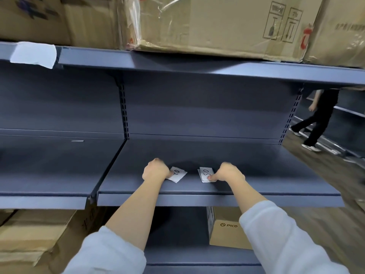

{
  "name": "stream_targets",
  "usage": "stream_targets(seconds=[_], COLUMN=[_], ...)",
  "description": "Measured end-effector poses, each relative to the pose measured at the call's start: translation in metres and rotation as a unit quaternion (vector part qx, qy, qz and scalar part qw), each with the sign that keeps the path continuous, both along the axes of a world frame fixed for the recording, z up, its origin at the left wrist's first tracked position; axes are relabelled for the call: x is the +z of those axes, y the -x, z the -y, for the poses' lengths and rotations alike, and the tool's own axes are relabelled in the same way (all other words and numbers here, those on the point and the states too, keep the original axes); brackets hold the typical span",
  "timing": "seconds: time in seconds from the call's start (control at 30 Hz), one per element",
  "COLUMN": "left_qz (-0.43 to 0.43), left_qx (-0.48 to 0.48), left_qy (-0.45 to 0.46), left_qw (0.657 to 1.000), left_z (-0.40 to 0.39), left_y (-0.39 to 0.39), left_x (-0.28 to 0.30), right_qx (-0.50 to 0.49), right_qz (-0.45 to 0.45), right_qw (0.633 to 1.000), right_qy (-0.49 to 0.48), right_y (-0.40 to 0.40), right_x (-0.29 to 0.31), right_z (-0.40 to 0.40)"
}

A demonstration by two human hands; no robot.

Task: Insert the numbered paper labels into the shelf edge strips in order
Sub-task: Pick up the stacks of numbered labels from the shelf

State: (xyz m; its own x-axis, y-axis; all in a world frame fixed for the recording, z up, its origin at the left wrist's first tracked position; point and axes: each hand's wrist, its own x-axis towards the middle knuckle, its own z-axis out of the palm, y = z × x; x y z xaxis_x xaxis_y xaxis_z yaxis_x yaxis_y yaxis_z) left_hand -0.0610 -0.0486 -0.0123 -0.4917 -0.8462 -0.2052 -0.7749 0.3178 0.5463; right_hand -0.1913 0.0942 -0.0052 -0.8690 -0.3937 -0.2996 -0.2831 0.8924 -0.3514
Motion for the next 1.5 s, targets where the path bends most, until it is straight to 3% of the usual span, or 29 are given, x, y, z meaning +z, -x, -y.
stream_targets(seconds=[0.33, 0.63, 0.93, 1.13, 1.27, 1.5], left_qz=[0.108, 0.132, 0.002, -0.093, -0.130, -0.134], left_qx=[-0.088, -0.109, -0.029, 0.015, 0.027, 0.026], left_qy=[0.043, 0.019, -0.040, -0.161, -0.221, -0.215], left_qw=[0.989, 0.985, 0.999, 0.982, 0.966, 0.967], left_z=[-0.001, -0.001, 0.001, 0.010, 0.008, 0.006], left_y=[0.012, 0.015, 0.010, 0.004, 0.002, -0.001], left_x=[0.003, 0.007, 0.004, -0.002, -0.001, -0.004], right_qx=[0.050, 0.048, -0.013, -0.057, -0.049, -0.051], right_qz=[-0.005, 0.017, 0.027, 0.057, 0.073, 0.049], right_qw=[0.993, 0.994, 0.999, 0.995, 0.991, 0.990], right_qy=[-0.105, -0.097, 0.019, 0.066, 0.104, 0.119], right_y=[0.005, 0.006, 0.004, 0.006, 0.011, 0.010], right_x=[0.003, -0.008, -0.008, -0.007, -0.013, -0.009], right_z=[0.017, 0.026, 0.020, 0.013, 0.014, 0.007])
